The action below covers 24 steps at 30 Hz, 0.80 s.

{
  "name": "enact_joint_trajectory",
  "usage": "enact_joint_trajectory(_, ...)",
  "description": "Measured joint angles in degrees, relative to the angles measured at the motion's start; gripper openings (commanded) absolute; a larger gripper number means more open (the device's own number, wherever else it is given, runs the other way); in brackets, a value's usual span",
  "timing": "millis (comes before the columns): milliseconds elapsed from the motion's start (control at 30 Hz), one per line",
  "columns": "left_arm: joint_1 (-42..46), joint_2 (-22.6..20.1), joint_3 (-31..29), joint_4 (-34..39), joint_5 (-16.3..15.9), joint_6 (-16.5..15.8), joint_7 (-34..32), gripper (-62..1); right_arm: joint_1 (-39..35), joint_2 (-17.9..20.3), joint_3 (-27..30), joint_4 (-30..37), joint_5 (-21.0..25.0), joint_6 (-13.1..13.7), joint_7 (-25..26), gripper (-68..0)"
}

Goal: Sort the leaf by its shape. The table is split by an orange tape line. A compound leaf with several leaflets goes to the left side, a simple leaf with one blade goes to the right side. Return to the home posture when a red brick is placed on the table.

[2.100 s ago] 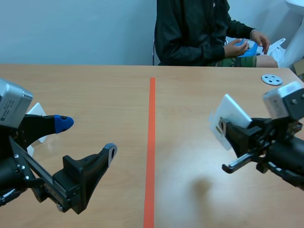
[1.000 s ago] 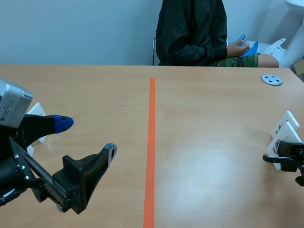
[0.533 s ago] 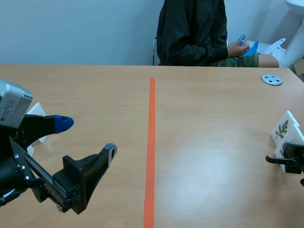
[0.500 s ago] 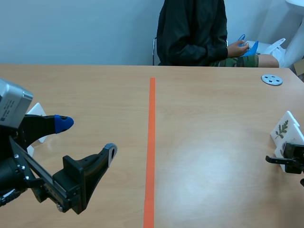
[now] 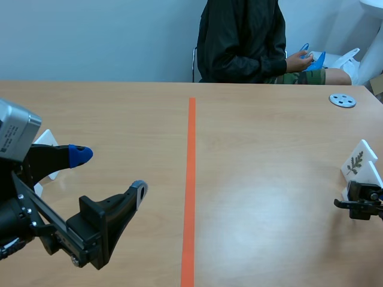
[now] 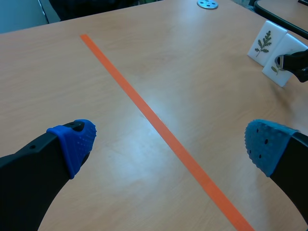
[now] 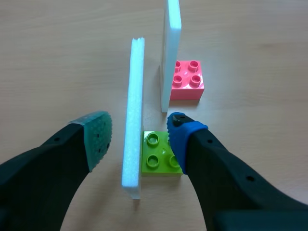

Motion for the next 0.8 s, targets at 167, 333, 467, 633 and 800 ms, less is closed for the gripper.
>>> enact_joint_trajectory(167, 0.0, 0.0, 0.0, 0.0, 0.0, 0.0, 0.0, 1.4, -0.1, 0.0, 0.0, 1.6, 0.0, 0.0, 0.4, -23.8)
enact_joint_trajectory(333, 0.0, 0.0, 0.0, 0.0, 0.0, 0.0, 0.0, 1.4, -2.7, 0.0, 1.2, 7.6, 0.7, 0.0, 0.4, -8.4)
enact_joint_trajectory(467, 0.0, 0.0, 0.0, 0.0, 0.0, 0.0, 0.0, 1.4, -6.6, 0.1, 4.1, 13.9, 1.9, 0.9, 0.5, -1.8)
enact_joint_trajectory(633, 0.0, 0.0, 0.0, 0.0, 0.0, 0.0, 0.0, 1.4, -11.4, 0.1, 5.4, 22.3, 3.3, 4.5, -1.9, -0.6)
enact_joint_trajectory(800, 0.0, 0.0, 0.0, 0.0, 0.0, 0.0, 0.0, 1.4, -16.5, 0.1, 5.4, 33.6, 7.6, 7.2, -8.0, -0.6)
